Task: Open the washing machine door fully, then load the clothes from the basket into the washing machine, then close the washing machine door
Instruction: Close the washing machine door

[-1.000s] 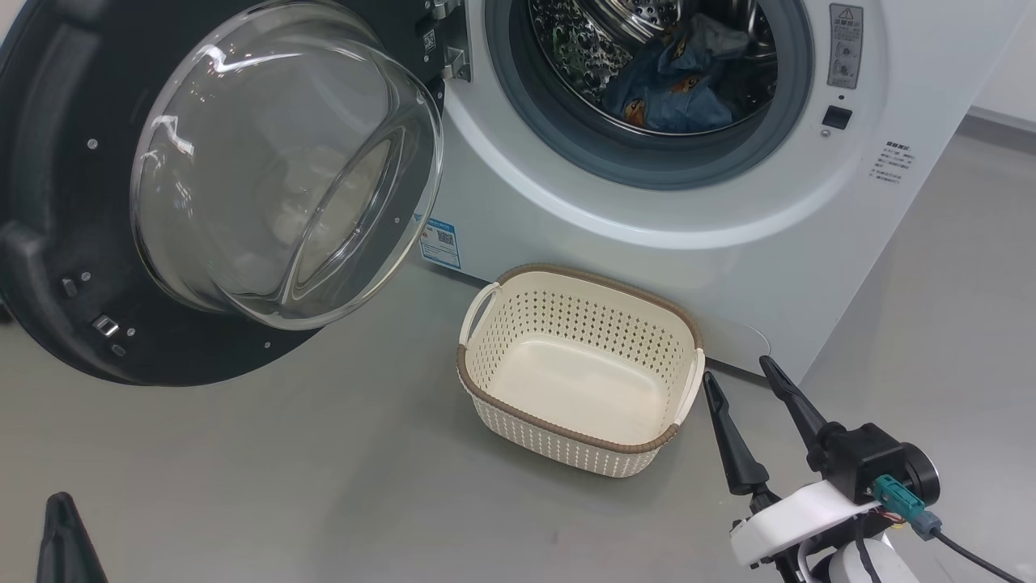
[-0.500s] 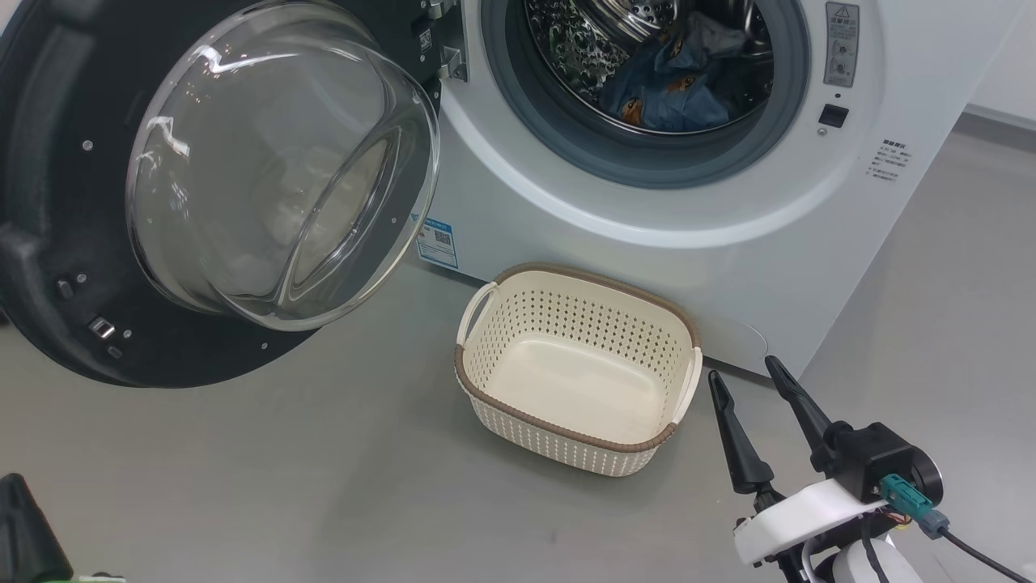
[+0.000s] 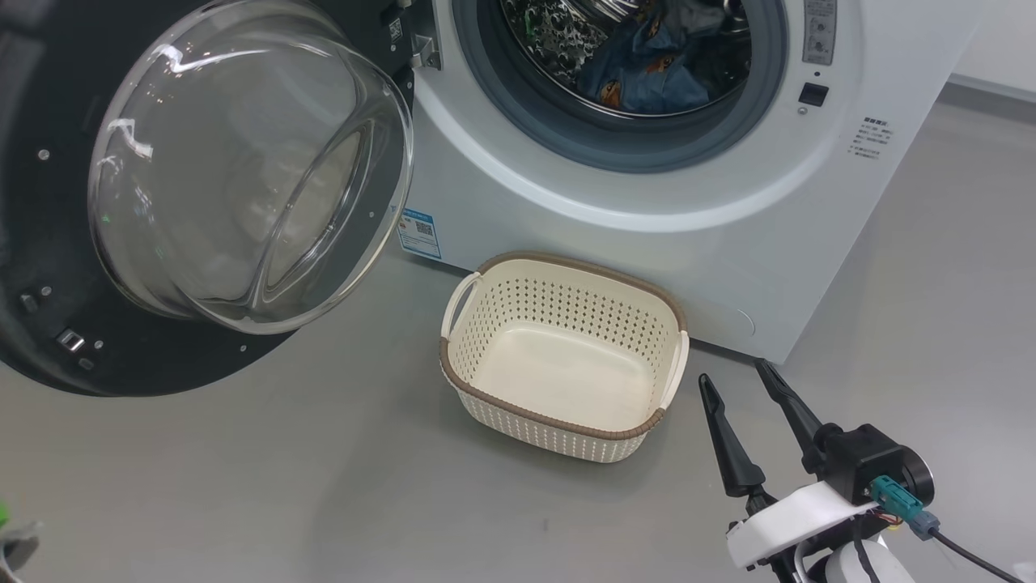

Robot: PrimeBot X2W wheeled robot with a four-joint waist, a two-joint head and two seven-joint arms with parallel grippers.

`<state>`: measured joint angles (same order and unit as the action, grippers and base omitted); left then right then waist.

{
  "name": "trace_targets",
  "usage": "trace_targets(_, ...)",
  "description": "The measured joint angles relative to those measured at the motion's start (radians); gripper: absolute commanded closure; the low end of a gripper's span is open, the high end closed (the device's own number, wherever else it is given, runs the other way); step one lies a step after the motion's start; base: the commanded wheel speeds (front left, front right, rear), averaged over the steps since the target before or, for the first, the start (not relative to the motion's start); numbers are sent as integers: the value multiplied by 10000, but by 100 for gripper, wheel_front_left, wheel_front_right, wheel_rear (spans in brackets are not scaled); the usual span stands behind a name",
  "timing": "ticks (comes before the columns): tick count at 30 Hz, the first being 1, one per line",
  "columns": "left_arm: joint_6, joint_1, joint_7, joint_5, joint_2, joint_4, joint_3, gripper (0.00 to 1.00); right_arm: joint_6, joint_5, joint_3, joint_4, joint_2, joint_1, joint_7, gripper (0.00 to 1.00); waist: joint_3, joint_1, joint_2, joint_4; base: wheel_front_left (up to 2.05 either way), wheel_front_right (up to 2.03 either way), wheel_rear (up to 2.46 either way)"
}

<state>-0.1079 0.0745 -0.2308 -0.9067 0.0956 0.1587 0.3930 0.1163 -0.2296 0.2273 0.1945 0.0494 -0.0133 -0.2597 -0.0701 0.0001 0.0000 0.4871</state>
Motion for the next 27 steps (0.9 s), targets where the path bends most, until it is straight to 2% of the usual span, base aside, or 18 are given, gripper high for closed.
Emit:
trace_targets(15, -15, 2032, 2345, -3565, 886, 1450, 1402, 100, 52, 6, 105, 2, 157, -402, 4, 0, -550, 0, 0, -574, 0, 0, 0)
trace_targets(21, 497, 3019, 3225, -5568, 1195, 2169, 2610, 100, 52, 12, 92, -38, 293, -493, 94, 0, -900, 0, 0, -836, 0, 0, 0)
trace_targets(27, 945, 3139, 3643, -5820, 1714, 2694, 3076, 100, 54, 12, 86, -117, 412, -683, 213, 0, -1195, 0, 0, -1064, 0, 0, 0)
